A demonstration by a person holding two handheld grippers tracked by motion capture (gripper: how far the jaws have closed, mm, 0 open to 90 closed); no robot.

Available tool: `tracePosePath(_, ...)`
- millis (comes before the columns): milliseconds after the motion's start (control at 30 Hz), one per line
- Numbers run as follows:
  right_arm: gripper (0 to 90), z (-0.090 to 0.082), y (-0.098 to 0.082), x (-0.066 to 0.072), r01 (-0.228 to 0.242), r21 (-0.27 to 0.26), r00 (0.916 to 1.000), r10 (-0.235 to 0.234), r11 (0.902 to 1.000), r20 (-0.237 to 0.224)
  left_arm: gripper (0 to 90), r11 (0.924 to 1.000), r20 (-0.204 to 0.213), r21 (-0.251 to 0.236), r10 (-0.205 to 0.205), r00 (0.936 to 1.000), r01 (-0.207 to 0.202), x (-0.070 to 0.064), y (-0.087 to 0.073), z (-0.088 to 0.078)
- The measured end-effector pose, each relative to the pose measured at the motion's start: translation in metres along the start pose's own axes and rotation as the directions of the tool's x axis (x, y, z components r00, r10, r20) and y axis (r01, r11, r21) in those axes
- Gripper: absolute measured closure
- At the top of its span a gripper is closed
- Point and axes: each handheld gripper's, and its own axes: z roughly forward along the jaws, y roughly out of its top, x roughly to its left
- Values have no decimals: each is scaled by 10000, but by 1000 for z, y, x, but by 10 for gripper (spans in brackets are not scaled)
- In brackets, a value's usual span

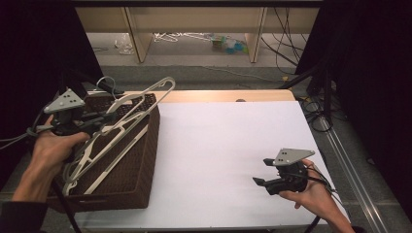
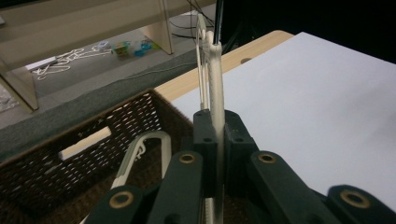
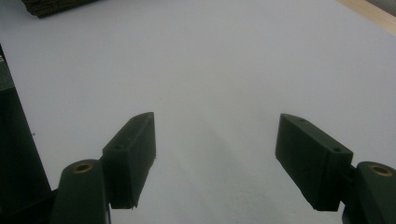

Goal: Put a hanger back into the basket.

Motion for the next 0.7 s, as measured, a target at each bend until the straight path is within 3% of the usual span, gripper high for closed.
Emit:
tracePosePath(133,297,1,-2,-1,40,12,10000,-40,10000,-6,858,9995,-189,-56,-317,9993,316,14,-11,-2)
tracePosePath(333,298,3,-2,-1,-27,81,10000,27,10000,-44,858,9987,-366,-261,-454,9983,444,29,-26,-5)
tracePosePath(700,297,3,-4,-1,-29,62,10000,29,10000,9,858,9975,-623,-209,-684,9957,672,39,-50,-1)
